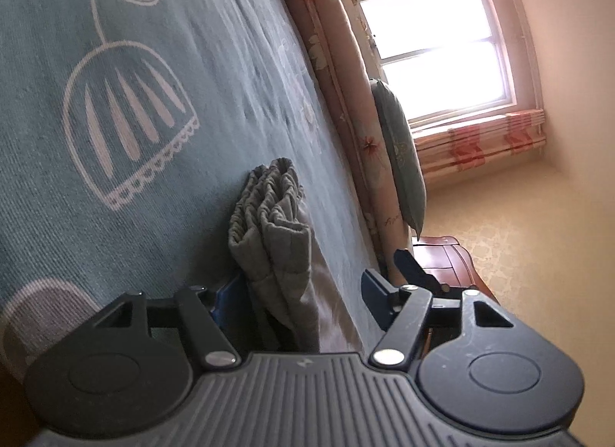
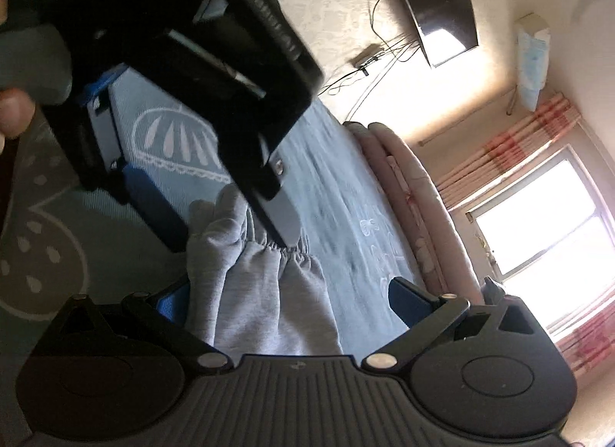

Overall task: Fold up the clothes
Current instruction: 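Lift the cuffs with the left gripper and carry them over the pants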

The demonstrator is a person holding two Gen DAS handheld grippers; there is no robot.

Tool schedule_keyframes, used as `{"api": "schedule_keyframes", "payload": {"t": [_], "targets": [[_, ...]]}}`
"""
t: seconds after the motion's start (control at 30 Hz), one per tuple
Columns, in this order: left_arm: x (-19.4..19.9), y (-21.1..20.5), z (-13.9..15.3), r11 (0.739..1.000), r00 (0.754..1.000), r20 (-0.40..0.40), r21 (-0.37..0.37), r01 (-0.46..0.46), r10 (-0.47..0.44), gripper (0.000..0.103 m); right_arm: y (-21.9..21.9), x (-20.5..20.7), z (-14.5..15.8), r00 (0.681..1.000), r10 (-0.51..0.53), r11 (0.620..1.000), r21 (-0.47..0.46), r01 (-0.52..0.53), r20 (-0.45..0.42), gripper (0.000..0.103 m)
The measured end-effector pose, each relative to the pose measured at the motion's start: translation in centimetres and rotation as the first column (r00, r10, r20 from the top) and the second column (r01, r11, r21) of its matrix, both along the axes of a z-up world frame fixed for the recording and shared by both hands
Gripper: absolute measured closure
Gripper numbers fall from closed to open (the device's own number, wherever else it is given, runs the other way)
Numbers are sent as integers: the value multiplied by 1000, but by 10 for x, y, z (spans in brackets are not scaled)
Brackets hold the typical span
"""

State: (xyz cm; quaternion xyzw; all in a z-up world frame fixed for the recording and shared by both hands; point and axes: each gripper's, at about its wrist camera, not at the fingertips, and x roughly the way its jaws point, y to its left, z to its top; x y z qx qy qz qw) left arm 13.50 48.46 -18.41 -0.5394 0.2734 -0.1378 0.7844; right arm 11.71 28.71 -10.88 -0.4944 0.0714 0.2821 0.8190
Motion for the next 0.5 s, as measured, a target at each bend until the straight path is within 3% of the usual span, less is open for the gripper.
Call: {"api": "schedule_keyframes", "payload": {"t": [0.33, 0.5], "targets": [[46, -15, 9, 994, 996, -78, 89, 57, -50, 37, 2, 3, 11, 999, 1, 999, 46, 1, -50, 0], [47, -20, 11, 990, 993, -104, 123, 69, -56, 37, -29, -3, 38, 983, 63, 995, 92, -47, -172, 0]]}}
